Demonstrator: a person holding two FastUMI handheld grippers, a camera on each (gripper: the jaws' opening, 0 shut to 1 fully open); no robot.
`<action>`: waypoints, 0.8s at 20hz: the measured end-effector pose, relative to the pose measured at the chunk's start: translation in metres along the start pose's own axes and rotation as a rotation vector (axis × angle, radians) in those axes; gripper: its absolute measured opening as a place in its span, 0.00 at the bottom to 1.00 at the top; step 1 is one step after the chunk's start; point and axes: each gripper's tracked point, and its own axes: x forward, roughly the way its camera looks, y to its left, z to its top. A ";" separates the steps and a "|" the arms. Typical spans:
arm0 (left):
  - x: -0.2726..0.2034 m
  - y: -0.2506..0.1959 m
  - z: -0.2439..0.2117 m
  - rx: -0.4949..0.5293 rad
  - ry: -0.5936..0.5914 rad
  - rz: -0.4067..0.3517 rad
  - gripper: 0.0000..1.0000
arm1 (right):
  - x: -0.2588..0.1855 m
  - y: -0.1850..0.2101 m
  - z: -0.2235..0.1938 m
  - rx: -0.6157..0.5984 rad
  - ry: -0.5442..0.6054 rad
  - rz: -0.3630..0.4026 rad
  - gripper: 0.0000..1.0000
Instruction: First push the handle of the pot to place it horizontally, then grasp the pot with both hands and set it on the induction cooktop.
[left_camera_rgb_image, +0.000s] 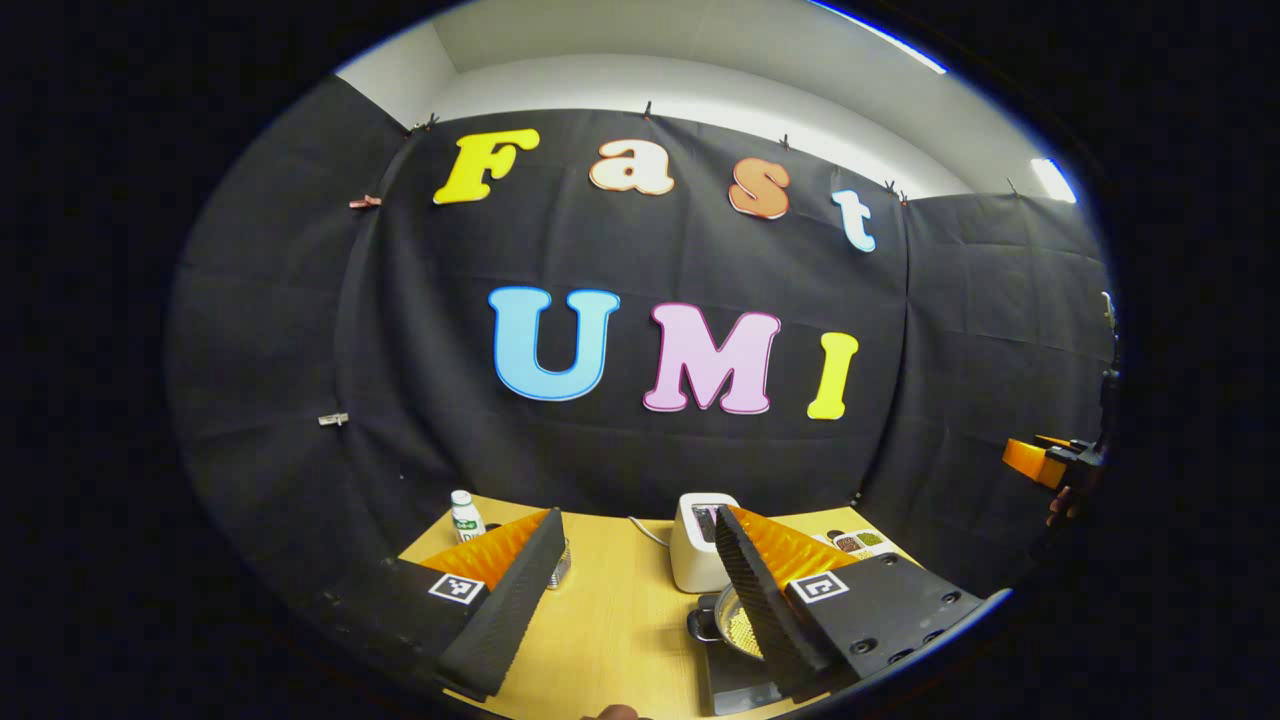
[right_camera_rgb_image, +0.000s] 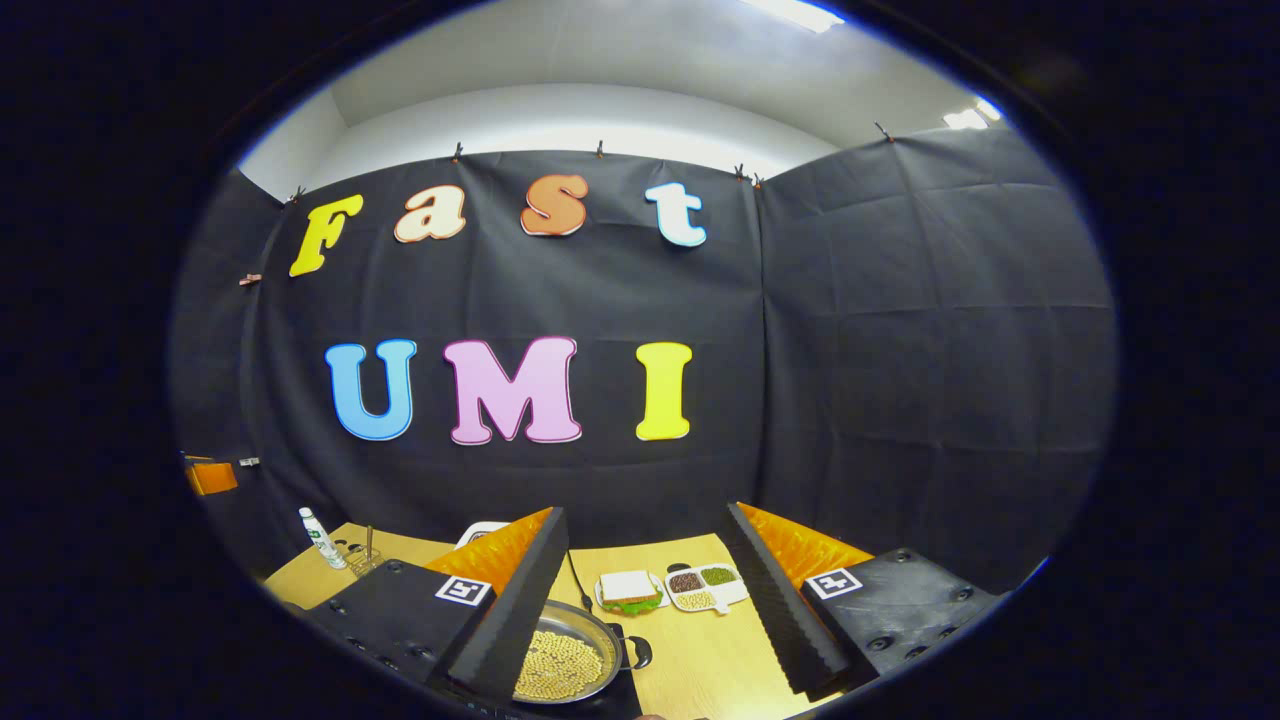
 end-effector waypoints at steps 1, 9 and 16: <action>-0.012 0.012 0.002 0.033 -0.022 0.024 0.95 | -0.013 0.005 0.003 0.002 -0.010 0.005 0.98; -0.090 0.028 -0.019 0.002 -0.003 0.073 0.95 | -0.086 0.002 -0.028 -0.063 -0.010 -0.025 0.98; -0.102 0.014 -0.031 -0.027 0.009 0.049 0.95 | -0.096 0.010 -0.022 -0.027 -0.016 -0.017 0.98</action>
